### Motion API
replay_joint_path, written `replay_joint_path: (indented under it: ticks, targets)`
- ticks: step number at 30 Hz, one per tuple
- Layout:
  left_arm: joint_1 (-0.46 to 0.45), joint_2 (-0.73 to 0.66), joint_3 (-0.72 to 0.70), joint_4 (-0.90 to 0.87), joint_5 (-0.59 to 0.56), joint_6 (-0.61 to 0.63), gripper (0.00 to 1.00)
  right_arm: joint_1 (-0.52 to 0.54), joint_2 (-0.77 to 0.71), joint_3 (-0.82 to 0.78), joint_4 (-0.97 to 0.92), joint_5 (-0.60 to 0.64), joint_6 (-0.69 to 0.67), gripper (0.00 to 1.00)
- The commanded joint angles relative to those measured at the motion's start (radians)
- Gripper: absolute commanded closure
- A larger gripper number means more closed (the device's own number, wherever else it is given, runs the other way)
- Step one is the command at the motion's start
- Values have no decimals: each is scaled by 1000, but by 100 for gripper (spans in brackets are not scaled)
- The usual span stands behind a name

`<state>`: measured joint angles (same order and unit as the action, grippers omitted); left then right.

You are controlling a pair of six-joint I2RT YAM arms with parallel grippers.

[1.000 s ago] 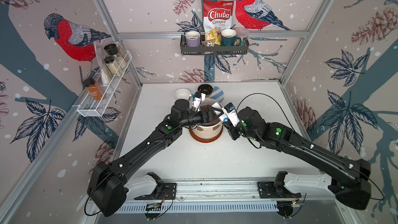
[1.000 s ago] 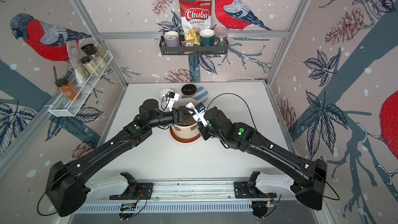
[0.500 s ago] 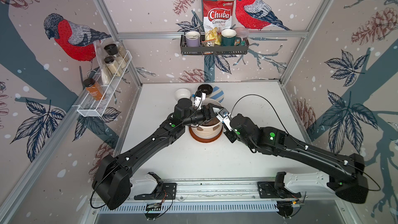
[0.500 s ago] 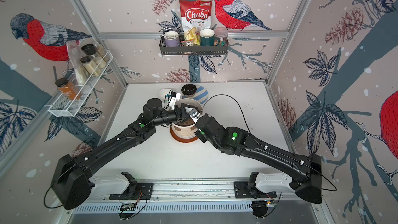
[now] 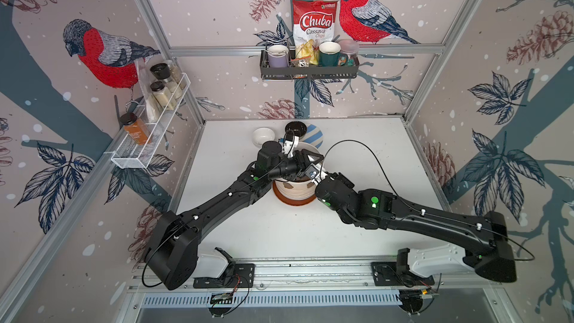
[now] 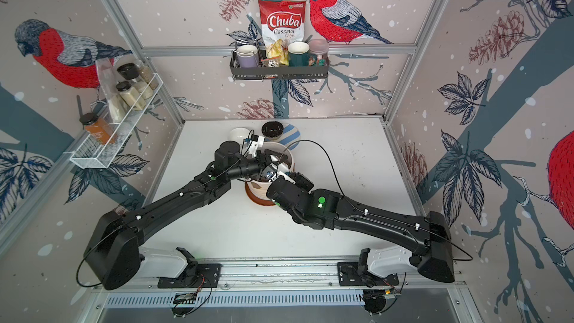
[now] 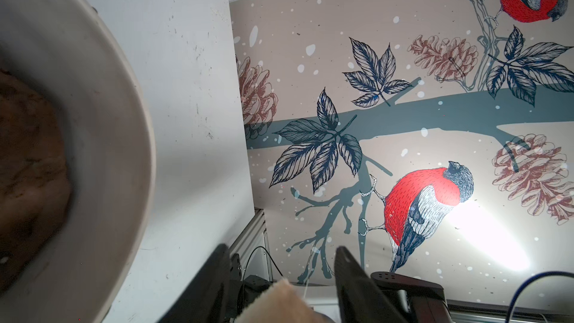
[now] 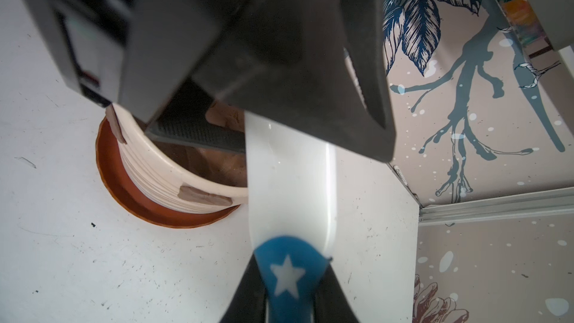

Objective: Scrub the dried mud off the ceramic pot
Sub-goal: Pick up the brush from the center of the board.

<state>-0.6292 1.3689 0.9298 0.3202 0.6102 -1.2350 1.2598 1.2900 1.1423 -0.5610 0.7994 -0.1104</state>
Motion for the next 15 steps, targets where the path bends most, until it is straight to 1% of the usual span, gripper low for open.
replay_joint_path:
  ticks: [1, 5, 9, 10, 13, 15]
  targets:
    - [2, -5, -1, 39, 19, -19, 58, 6, -13, 1, 56, -10, -14, 100]
    - [2, -18, -4, 54, 27, -13, 65, -2, -32, -3, 48, -54, 11, 100]
    - [2, -27, -21, 91, 32, -21, 67, -46, -102, -30, 63, -175, 61, 100]
    - [2, -25, -26, 106, 34, -27, 68, -63, -119, -38, 72, -208, 75, 98]
    - [2, -18, -34, 126, 43, -40, 71, -117, -180, -70, 105, -313, 114, 86]
    - [2, -17, -37, 138, 48, -46, 72, -159, -217, -86, 121, -391, 140, 75]
